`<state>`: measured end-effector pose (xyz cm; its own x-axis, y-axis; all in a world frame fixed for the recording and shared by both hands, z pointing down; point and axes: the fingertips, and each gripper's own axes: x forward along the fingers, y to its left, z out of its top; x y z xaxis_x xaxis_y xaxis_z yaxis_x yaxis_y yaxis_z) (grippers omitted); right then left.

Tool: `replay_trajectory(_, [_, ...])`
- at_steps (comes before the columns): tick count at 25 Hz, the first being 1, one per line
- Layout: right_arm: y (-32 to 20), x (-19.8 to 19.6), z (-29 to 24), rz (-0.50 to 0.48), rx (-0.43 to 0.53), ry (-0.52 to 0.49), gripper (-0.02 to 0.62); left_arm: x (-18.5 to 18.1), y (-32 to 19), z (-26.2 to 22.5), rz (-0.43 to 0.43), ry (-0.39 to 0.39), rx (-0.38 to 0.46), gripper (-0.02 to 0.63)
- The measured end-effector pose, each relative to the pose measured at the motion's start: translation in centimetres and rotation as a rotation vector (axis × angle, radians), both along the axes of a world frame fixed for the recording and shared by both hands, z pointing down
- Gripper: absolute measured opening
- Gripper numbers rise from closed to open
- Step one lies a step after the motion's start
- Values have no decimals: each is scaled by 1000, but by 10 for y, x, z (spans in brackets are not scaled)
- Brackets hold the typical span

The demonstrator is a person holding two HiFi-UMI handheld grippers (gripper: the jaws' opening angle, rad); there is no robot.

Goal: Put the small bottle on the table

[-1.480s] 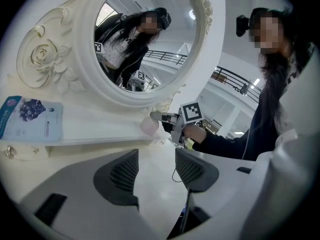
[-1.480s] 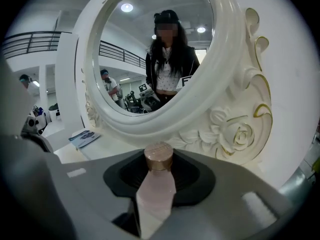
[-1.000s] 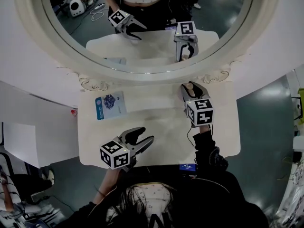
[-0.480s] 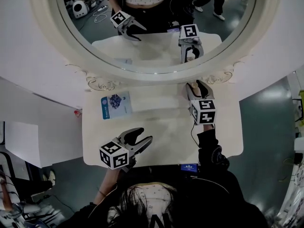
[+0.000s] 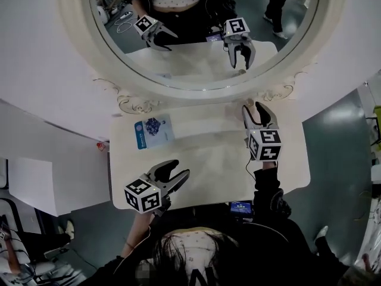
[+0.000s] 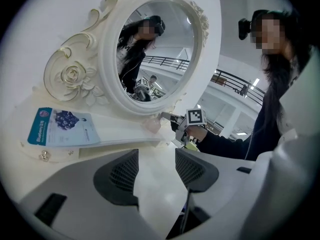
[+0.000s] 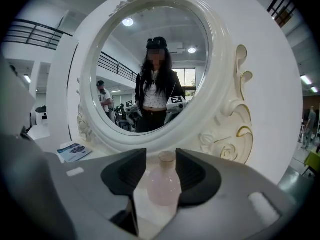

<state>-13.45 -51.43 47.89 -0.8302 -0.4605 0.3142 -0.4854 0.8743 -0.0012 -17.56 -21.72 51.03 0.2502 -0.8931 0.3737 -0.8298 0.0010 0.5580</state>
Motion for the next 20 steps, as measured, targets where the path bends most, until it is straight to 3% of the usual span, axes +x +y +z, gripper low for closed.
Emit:
replay_trajectory(11, [108, 8, -17, -37, -40, -43, 176, -5, 33, -10, 78, -11, 52, 229])
replay_trajectory(20, [214, 2, -29, -36, -117, -144, 176, -9, 79, -19, 169, -34, 97, 229])
